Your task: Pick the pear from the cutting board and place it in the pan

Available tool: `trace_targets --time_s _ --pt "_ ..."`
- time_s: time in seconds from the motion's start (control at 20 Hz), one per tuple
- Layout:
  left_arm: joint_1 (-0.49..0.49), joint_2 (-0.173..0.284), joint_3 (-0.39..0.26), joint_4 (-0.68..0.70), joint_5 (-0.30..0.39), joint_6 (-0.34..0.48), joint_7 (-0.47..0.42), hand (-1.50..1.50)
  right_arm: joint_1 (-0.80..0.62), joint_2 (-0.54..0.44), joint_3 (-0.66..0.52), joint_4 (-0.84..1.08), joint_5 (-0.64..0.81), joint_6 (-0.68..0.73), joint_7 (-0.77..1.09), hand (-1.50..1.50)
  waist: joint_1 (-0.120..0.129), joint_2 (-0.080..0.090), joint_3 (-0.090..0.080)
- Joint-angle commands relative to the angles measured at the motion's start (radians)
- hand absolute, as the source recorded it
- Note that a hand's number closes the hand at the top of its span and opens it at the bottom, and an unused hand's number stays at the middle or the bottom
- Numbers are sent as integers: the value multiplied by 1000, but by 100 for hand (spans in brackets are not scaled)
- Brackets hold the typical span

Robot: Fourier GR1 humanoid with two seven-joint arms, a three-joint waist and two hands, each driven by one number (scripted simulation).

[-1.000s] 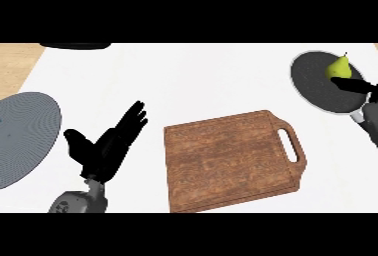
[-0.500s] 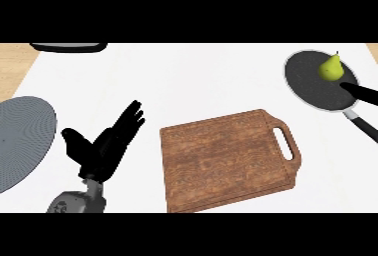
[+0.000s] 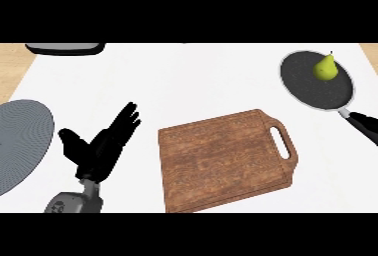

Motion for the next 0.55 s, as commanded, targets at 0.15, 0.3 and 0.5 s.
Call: trace_targets --time_s 0.15,0.3,0.5 --pt "53 13 21 -7 4 -29 -18 0 42 -16 9 35 -22 99 -85 -150 -6 -7 -2" --pt "-8 18 54 28 5 -35 -6 0 88 -44 39 9 -23 158 -79 -150 -18 -11 -3" --pt "17 8 42 -60 13 -25 47 0 60 -77 46 39 -26 173 -64 -150 -9 -9 -2"
